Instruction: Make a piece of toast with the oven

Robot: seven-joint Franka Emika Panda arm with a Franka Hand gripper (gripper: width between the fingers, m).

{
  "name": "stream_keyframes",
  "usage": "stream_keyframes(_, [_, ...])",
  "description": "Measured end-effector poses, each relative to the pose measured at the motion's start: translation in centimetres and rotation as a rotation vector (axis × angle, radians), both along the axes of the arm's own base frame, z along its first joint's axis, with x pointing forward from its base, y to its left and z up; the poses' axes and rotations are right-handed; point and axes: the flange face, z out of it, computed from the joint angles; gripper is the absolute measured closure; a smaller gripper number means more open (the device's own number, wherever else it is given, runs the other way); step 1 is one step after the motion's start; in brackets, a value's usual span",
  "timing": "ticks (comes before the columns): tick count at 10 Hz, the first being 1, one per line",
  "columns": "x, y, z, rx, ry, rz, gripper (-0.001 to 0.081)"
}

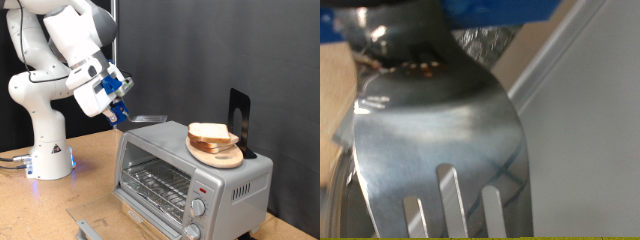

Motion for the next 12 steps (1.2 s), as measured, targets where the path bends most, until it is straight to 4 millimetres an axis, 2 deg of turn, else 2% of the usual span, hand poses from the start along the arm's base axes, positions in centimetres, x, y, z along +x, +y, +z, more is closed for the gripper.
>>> stream_keyframes(6, [1.4,-0.6,-0.3,-0.071,0.188,-0.020,0.0475])
stream_keyframes(9, [1.5,-0.5,-0.3,-0.045,0.180,-0.037,0.0475])
stream_keyframes(12, [2.6,-0.1,-0.1,-0.030,0.154,-0.072,0.0475])
